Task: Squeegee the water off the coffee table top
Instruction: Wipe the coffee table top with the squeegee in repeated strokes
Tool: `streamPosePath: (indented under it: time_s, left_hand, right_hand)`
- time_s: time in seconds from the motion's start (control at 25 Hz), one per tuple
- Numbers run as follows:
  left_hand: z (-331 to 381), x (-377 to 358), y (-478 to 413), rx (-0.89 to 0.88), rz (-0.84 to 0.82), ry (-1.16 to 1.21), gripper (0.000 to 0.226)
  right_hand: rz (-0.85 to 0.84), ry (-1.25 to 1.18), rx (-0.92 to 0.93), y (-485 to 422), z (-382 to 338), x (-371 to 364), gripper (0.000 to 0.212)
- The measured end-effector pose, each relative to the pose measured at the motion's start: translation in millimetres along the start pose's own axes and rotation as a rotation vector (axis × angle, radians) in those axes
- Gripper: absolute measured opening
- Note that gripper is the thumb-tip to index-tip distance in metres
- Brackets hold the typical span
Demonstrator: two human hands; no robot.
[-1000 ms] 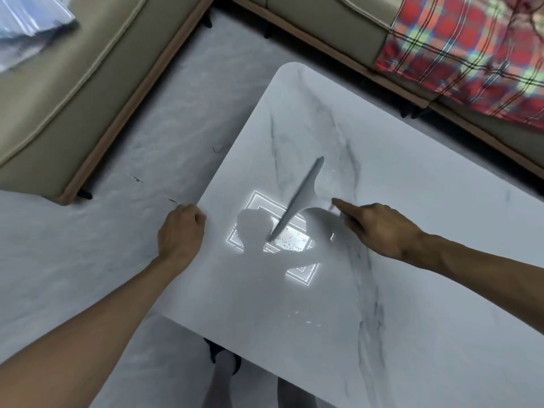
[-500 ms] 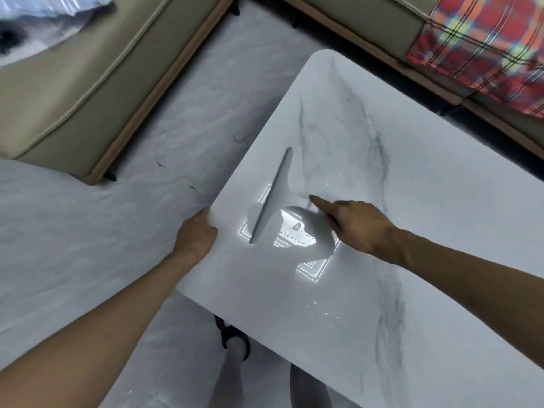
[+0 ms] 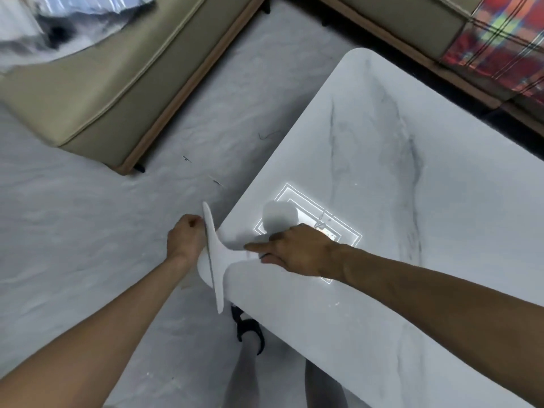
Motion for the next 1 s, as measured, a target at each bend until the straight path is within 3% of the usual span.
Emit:
streamPosePath:
  time_s: [0.16, 0.36, 0.52, 0.72, 0.84, 1.0]
  left_hand:
    - [-38.8, 10.6, 2.0, 0.132, 0.045, 0.07, 0.029]
    - [-40.5, -4.5, 12.0, 0.119, -0.121, 0.043, 0.048]
    - [-35.5, -18.4, 22.0, 0.132, -0.172, 0.133, 0.048]
    - [-52.7, -4.3, 25.8, 0.212, -0.033, 0.217, 0.044]
    - [-60.8, 6.7, 31.5, 0.134, -0.012, 0.023, 0.051]
    - [-58.9, -3.1, 43.8, -0.04, -0.103, -0.114, 0.058]
  right_hand:
    - [-0.075, 0.061, 0.05, -27.0, -29.2, -21.0, 0.044]
    - [-0.017, 0.067, -0.105, 31.4, 39.0, -17.6, 0.043]
    - [-0.025, 0.074, -0.241, 83.0, 69.0, -9.1, 0.045]
    - [0.024, 0.035, -0.052, 24.9, 1.6, -39.9, 0.044]
    - [-0.044, 0.098, 0.031, -13.8, -39.8, -57.8, 0.045]
    - [0.033, 0.07, -0.052, 9.9, -4.7, -54.0, 0.043]
Point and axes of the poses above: each hand's wrist, its own y-axis away from the middle knuckle, its own x-axis out of the back of the hand, z = x × y, the point moved 3 cm from there along -y, towards the middle knuckle, and after that the axes turned 8 degrees about -x, right-handed, at the moved point
